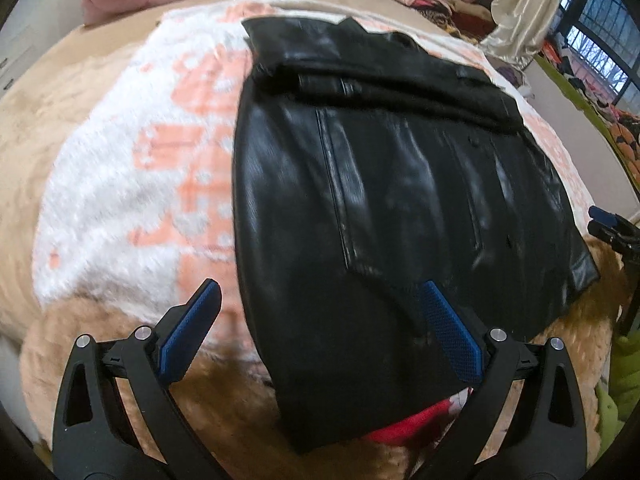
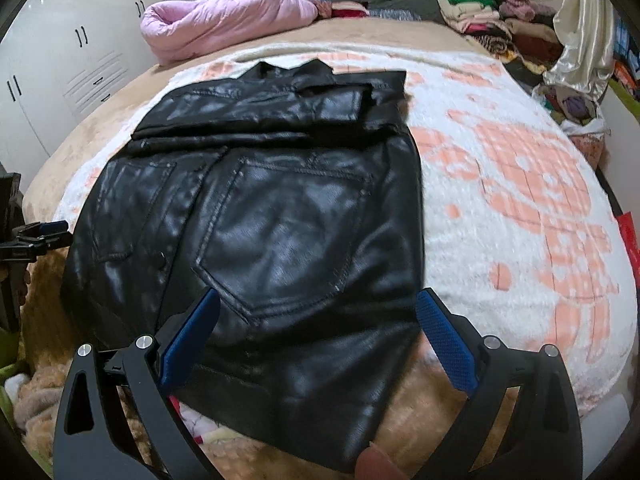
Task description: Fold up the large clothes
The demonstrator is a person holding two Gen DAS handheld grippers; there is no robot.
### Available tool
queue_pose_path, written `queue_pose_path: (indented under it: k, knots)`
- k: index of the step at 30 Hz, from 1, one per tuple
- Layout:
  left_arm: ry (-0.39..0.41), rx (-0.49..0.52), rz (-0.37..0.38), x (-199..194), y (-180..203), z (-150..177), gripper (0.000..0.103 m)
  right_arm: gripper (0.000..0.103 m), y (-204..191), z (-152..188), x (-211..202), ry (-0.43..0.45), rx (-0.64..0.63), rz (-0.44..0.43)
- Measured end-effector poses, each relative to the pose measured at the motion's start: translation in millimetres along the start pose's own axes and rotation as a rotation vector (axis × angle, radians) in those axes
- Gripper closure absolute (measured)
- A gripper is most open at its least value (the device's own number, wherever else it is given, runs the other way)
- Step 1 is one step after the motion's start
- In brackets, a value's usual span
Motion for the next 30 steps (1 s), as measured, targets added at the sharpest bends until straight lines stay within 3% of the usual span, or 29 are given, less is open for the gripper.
queue_pose_path:
  k: [13, 17, 18, 19, 20, 22, 27, 30]
  knots:
    - [-0.065, -0.024, 0.009, 19.9, 4.3, 12.0, 0.009, 0.006, 8.5, 23.8, 26.6, -0.187, -0.018, -0.017]
    - [-0.072, -0.040, 0.001, 22.0, 0.0, 14.3, 0.009, 0.007, 7.9, 24.3, 30.6, -0.208, -0.026, -0.021]
    - [-0.068, -0.043, -0.006, 21.8, -1.3, 14.9, 0.009, 0.020, 7.1, 24.8, 30.3, -0.209, -0.034, -0.020]
    - [-0.065, -0.048, -0.006, 20.0, -4.1, 15.0, 0.009, 0.039, 6.6, 26.1, 30.1, -0.212, -0.048, -0.009]
    - [-0.061, -0.054, -0.002, 19.6, -4.3, 14.8, 0.009, 0.050, 8.1, 27.0, 29.7, -0.209, -0.060, 0.009]
    - [-0.057, -0.062, 0.003, 17.6, -8.2, 15.3, 0.010, 0.091, 13.5, 25.5, 26.0, -0.180, -0.047, 0.021]
    - [-0.057, -0.071, 0.004, 16.2, -13.4, 16.8, 0.009, 0.097, 26.5, 13.1, -8.9, -0.007, 0.048, -0.140]
    - [-0.063, -0.068, 0.002, 17.3, -15.0, 17.5, 0.010, 0.098, 34.0, -0.8, -35.8, 0.150, 0.117, -0.280]
Point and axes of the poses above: each gripper's, at about its wrist camera, not at the fingertips, and x roughly the way its jaws point, y to its right, z to its underside, the point moved 3 cm from there along x, roughly the way its jaws point, and after that the axes turned 2 degrees about -x, right-handed, at the moved point
